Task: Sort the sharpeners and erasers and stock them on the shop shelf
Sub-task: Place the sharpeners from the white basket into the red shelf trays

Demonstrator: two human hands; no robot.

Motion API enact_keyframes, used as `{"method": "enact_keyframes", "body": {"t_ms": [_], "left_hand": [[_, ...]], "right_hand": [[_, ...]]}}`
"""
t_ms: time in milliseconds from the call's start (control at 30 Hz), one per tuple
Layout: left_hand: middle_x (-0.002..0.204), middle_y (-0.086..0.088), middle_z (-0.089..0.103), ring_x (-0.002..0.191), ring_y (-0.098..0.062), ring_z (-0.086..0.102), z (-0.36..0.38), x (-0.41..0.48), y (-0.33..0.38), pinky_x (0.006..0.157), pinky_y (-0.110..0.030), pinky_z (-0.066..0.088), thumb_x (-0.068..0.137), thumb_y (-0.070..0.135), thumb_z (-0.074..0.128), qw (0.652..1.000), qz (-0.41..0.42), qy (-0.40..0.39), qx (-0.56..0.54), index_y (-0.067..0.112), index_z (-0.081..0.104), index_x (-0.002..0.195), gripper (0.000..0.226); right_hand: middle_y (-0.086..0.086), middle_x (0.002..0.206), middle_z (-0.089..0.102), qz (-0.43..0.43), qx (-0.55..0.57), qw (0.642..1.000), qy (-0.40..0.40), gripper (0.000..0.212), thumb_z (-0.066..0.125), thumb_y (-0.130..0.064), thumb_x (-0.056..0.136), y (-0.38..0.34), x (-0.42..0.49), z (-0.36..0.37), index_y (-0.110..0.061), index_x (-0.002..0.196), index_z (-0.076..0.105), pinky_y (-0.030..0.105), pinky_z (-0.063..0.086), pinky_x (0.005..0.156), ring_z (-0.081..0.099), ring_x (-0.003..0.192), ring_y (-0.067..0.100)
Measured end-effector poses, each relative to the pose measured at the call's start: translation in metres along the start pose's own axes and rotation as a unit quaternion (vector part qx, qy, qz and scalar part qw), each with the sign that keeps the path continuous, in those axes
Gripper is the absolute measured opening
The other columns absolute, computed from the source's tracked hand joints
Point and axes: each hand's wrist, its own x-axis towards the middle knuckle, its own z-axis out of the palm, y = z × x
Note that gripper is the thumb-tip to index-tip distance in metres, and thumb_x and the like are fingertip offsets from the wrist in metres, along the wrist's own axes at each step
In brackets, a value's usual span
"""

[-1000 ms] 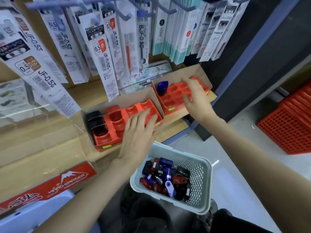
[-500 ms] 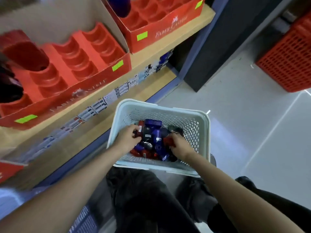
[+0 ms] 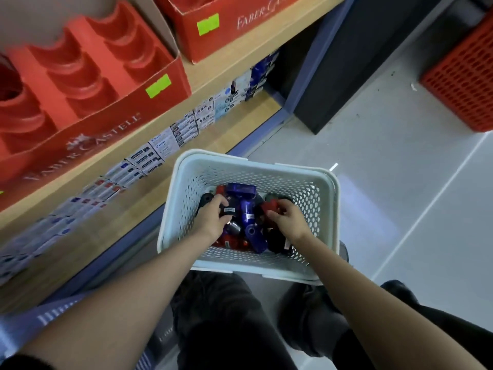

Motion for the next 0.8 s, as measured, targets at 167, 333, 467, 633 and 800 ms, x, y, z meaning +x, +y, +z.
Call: {"method": "enact_keyframes", "body": {"t_ms": [167, 333, 467, 633, 800], "left_hand": [[0.111, -0.009, 0.058, 0.102, -0.027, 0.056, -0.001, 0.005, 0.012, 0.082, -0.027, 0.041, 0.083, 0.023, 0.07, 0.979, -0.129, 0.014, -0.158, 0.008, 0.057, 0.107, 0.031], [0.125, -0.016, 0.057, 0.112, -0.029, 0.054, -0.005, 0.005, 0.017, 0.088, -0.03, 0.042, 0.082, 0.008, 0.071, 0.969, -0.172, 0.017, -0.179, 0.003, 0.051, 0.122, 0.046], [0.117, -0.012, 0.061, 0.102, -0.022, 0.06, -0.032, -0.028, 0.025, 0.082, -0.033, 0.05, 0.086, -0.003, 0.063, 0.925, -0.11, -0.081, -0.355, 0.016, 0.042, 0.135, 0.057], [0.097, -0.001, 0.061, 0.083, -0.013, 0.06, -0.074, -0.079, 0.043, 0.066, -0.023, 0.046, 0.088, 0.001, 0.061, 0.919, -0.001, -0.059, -0.39, 0.027, 0.047, 0.124, 0.047], [0.095, -0.002, 0.064, 0.085, -0.016, 0.058, -0.109, -0.127, 0.065, 0.072, -0.028, 0.042, 0.089, 0.002, 0.059, 0.9, 0.043, -0.025, -0.434, 0.026, 0.049, 0.117, 0.039]], "right_hand": [[0.009, 0.089, 0.064, 0.092, 0.238, 0.966, -0.034, 0.018, 0.053, -0.014, 0.094, -0.025, -0.018, -0.011, -0.008, 0.11, 0.055, 0.03, 0.049, 0.063, 0.064, 0.072, 0.024], [0.005, 0.078, 0.064, 0.08, 0.25, 0.964, -0.049, 0.017, 0.049, -0.02, 0.096, -0.031, -0.028, -0.015, -0.007, 0.105, 0.055, 0.022, 0.037, 0.044, 0.055, 0.054, 0.014], [0.011, 0.089, 0.068, 0.04, 0.233, 0.971, -0.037, 0.021, 0.055, -0.018, 0.093, -0.045, -0.045, -0.018, -0.004, 0.11, 0.058, 0.022, 0.047, 0.051, 0.062, 0.067, 0.019], [0.01, 0.095, 0.071, -0.025, 0.205, 0.976, -0.069, 0.028, 0.059, -0.014, 0.091, -0.087, -0.072, -0.017, -0.006, 0.118, 0.054, 0.036, 0.053, 0.074, 0.067, 0.08, 0.022], [0.012, 0.1, 0.068, -0.083, 0.167, 0.976, -0.116, 0.023, 0.061, -0.015, 0.089, -0.142, -0.108, -0.014, -0.005, 0.11, 0.058, 0.027, 0.054, 0.069, 0.065, 0.083, 0.017]]}}
